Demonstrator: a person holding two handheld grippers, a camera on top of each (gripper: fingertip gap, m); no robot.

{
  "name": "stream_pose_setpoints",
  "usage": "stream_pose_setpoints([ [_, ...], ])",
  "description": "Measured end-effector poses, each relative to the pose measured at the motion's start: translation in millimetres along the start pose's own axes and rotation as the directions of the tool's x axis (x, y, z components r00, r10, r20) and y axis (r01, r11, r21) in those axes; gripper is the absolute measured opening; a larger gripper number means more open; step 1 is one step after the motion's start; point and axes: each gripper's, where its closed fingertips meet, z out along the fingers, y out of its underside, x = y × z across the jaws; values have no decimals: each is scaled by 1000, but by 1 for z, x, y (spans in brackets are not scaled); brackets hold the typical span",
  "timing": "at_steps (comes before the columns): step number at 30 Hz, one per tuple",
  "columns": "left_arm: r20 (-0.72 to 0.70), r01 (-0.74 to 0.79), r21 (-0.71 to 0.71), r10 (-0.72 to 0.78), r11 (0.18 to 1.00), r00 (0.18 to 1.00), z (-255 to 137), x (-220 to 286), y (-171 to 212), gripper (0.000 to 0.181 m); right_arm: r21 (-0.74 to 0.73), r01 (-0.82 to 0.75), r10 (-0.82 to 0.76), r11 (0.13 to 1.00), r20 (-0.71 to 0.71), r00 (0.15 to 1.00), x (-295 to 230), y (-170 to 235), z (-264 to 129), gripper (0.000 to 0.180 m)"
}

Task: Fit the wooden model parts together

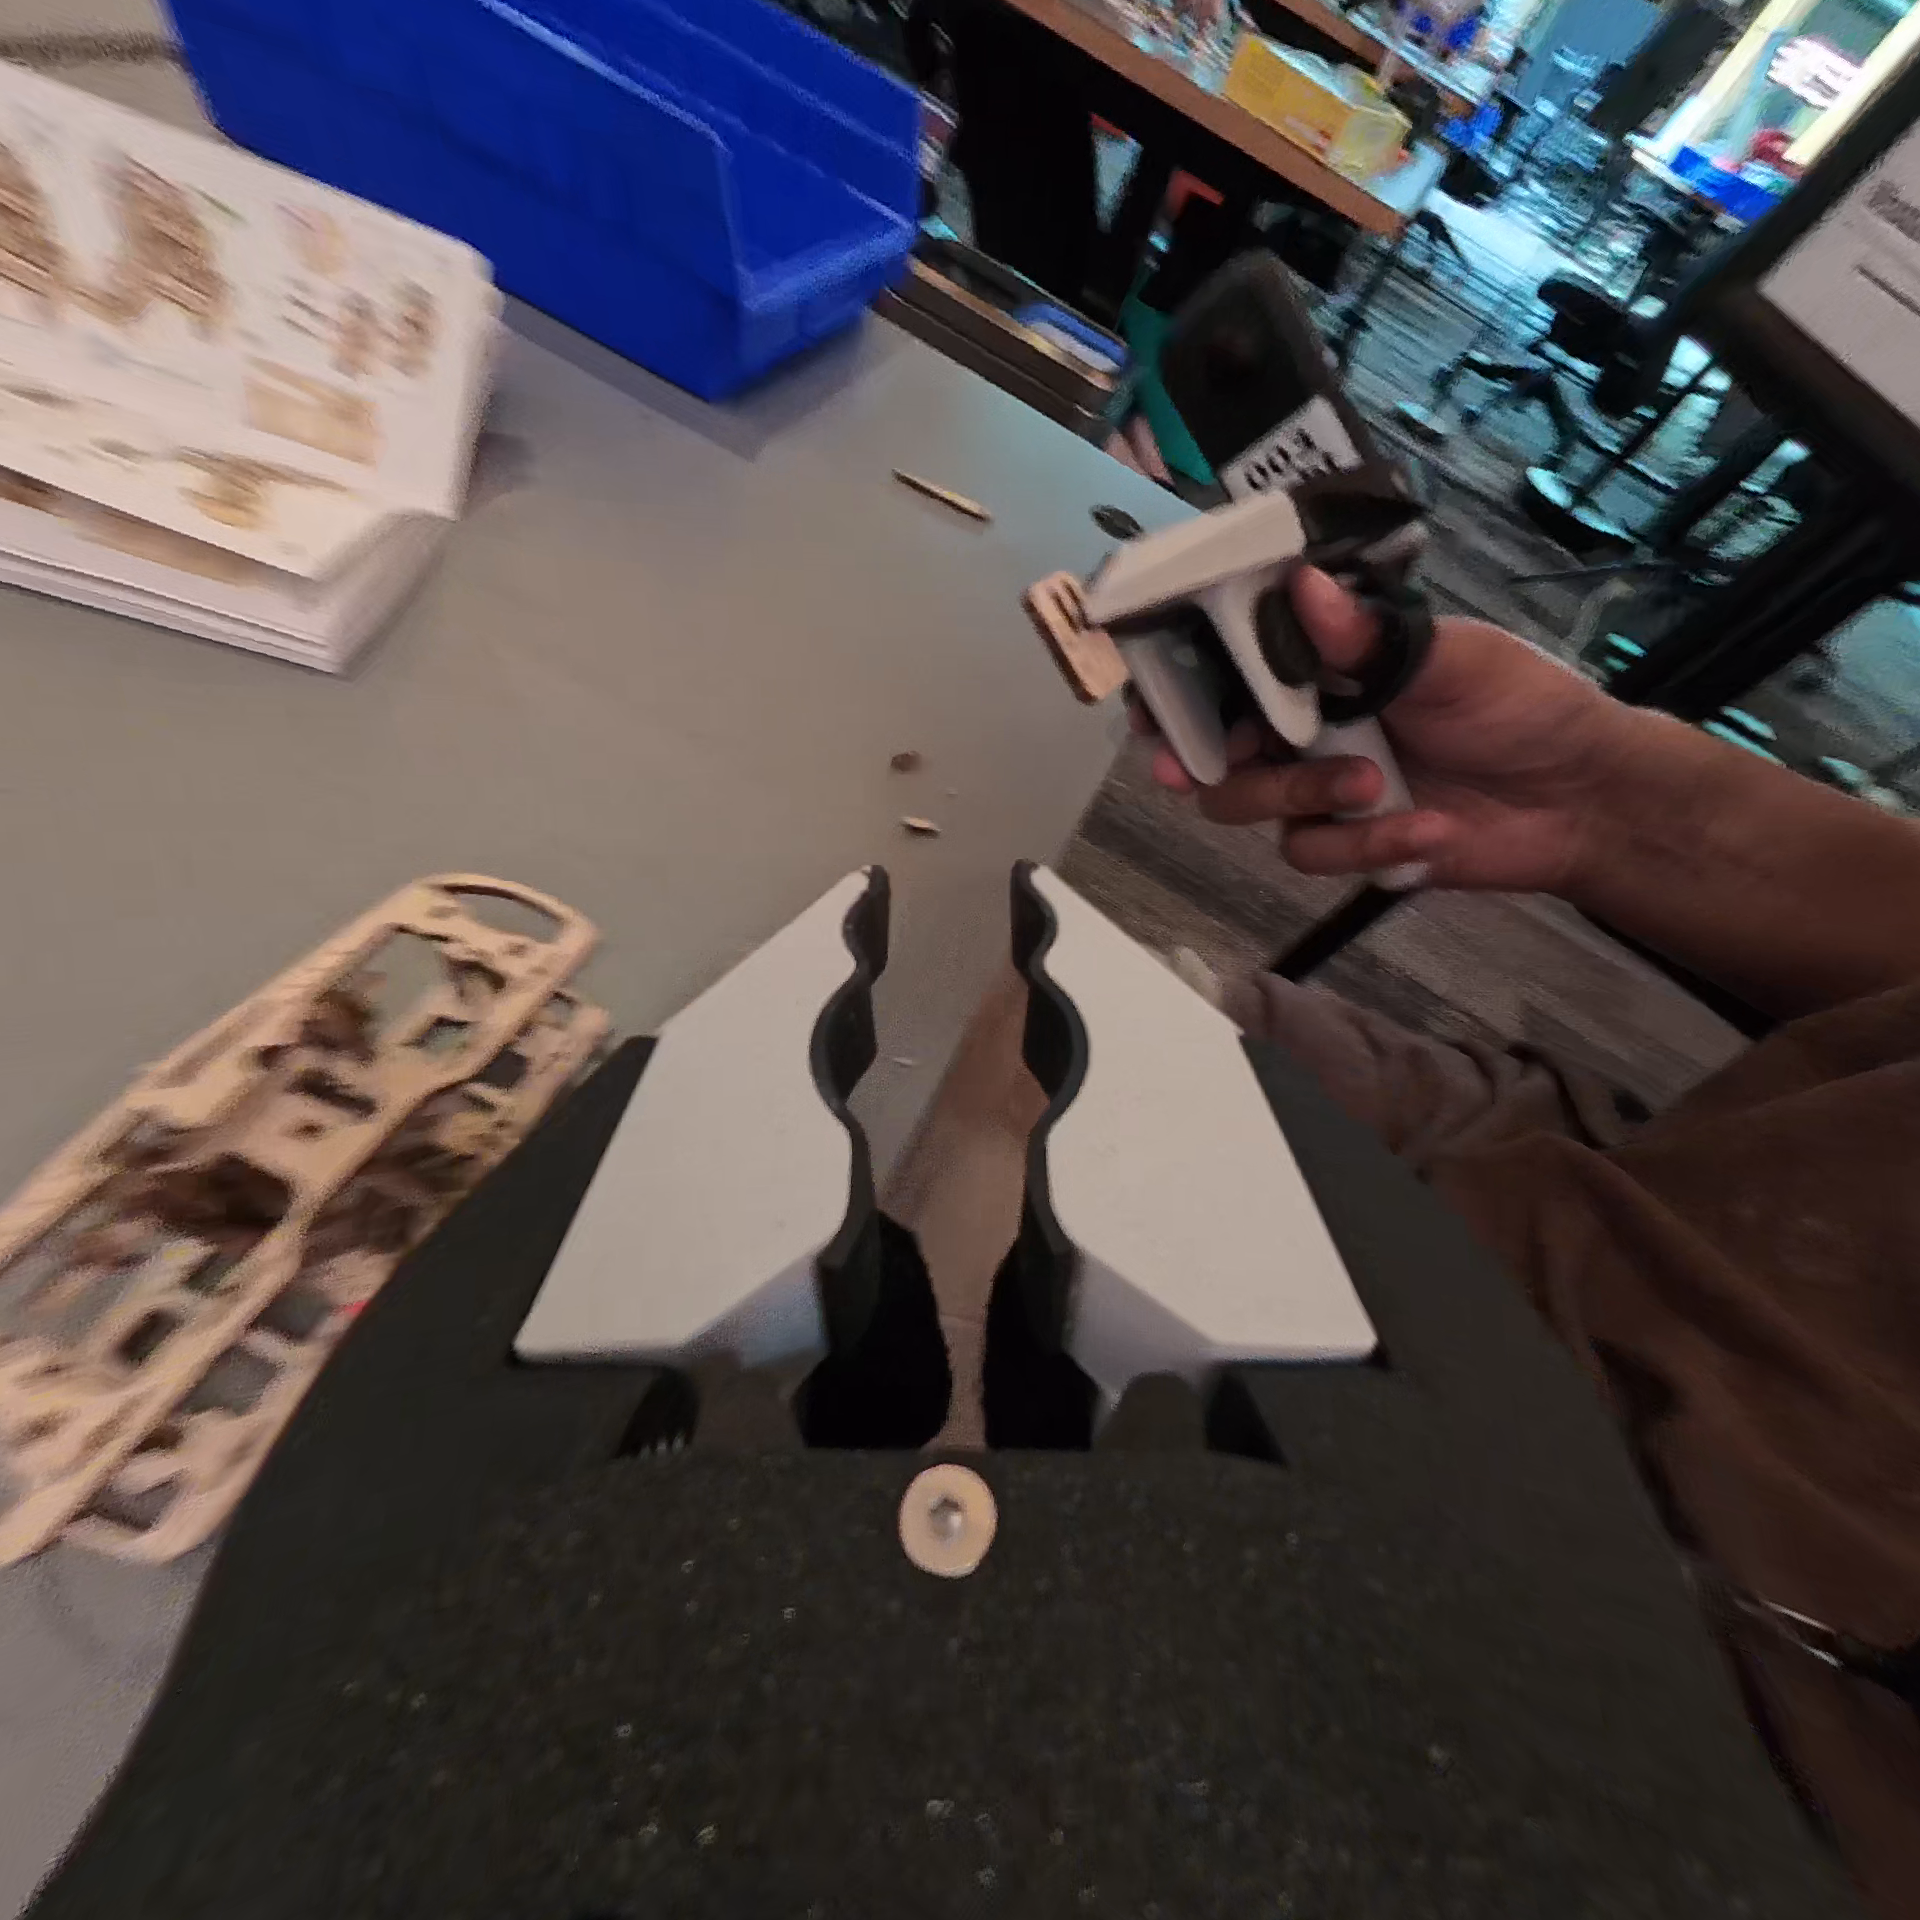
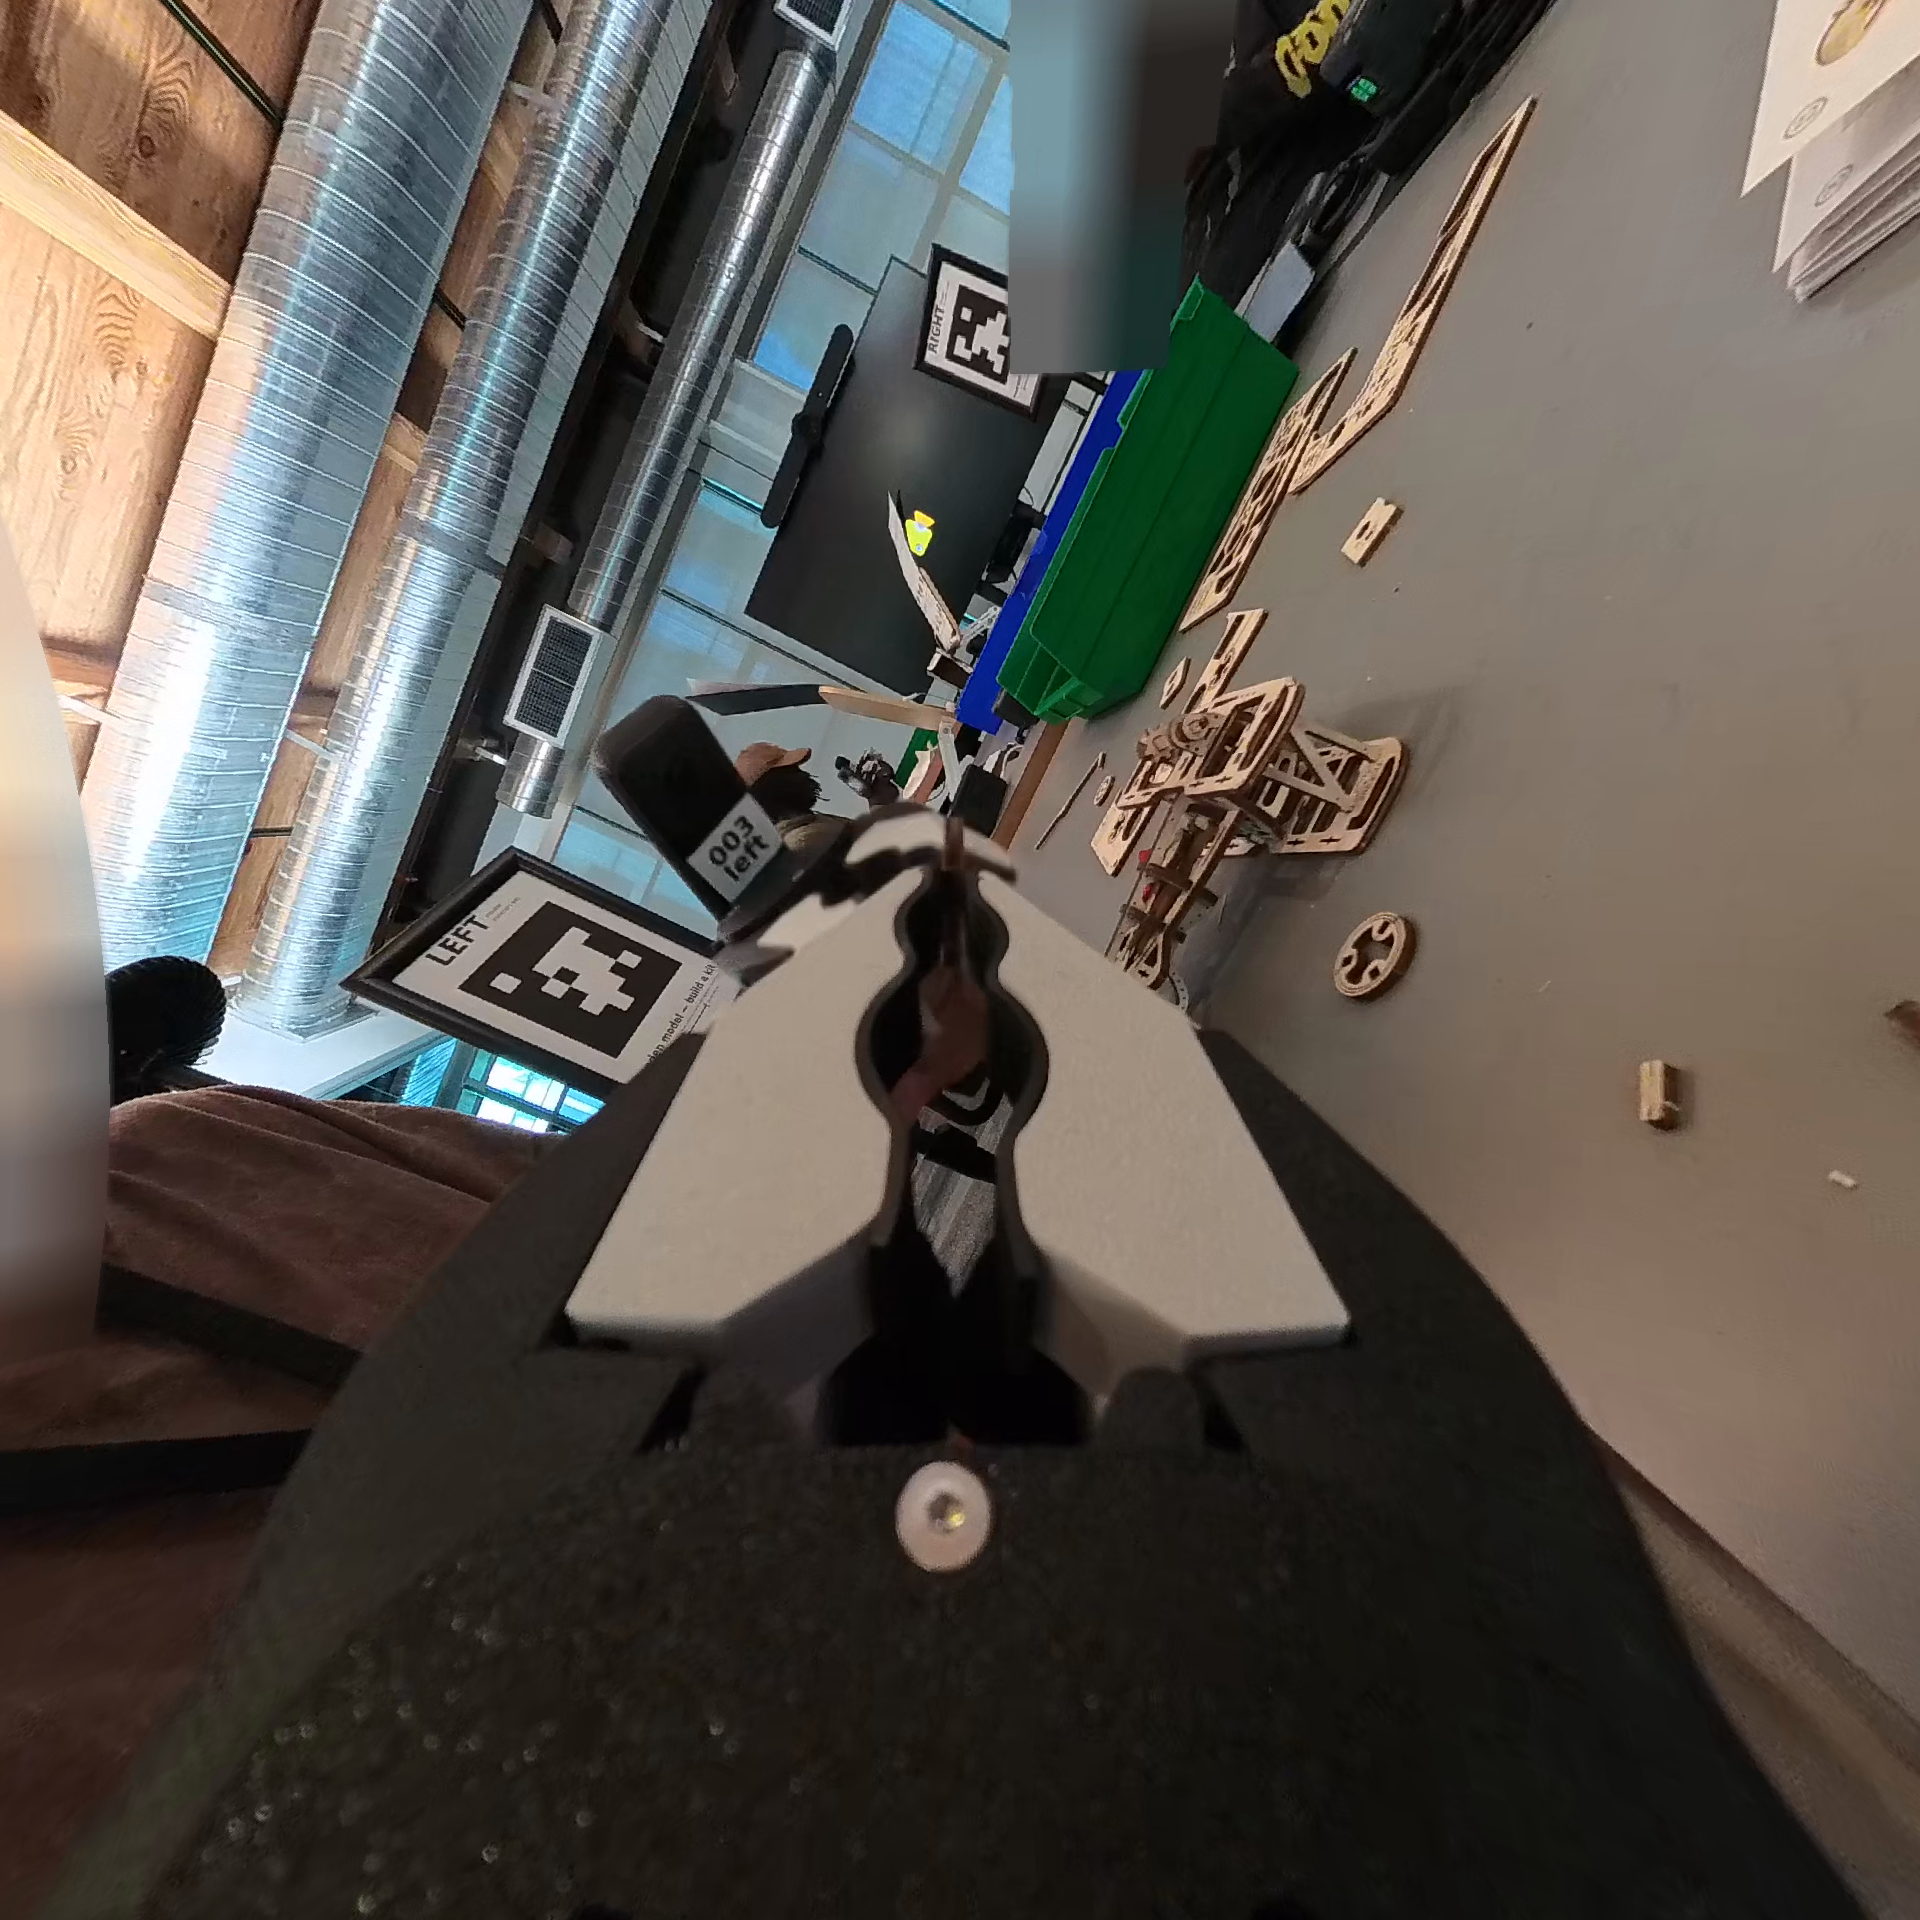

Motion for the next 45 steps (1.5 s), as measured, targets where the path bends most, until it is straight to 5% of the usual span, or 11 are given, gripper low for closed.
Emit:
stream_pose_setpoints([
  [6, 440, -135, 217, 26, 967, 898, -79, -95, -43, 18, 4, -6, 6, 1000, 3, 1000, -1, -1, -2, 1],
  [11, 724, -196, 148, 28, 969, 689, -139, -165, -38, 18, -15, -2, 1, 1000, -19, 1000, 1, 3, -3, 1],
  [15, 843, -61, 0, 32, 998, 538, -167, -212, -3, 21, -100, 106, -116, 989, -96, 989, 4, 15, -2, 1],
  [18, 867, 123, -57, -12, 991, 499, -179, -238, 33, 24, -95, 139, -150, 986, -125, 981, 6, 12, -5, 1],
  [24, 882, 248, 7, -123, 969, 454, -209, -261, 52, 26, -81, 114, -124, 990, -131, 984, 9, 10, -8, 2],
  [36, 898, 248, 86, -183, 965, 400, -237, -280, 52, 30, -135, 119, -137, 984, -131, 982, 15, 22, 7, 1],
  [45, 894, 231, -11, -94, 973, 438, -222, -277, 55, 30, -118, 165, -183, 979, -162, 970, 13, 16, -3, 1],
])
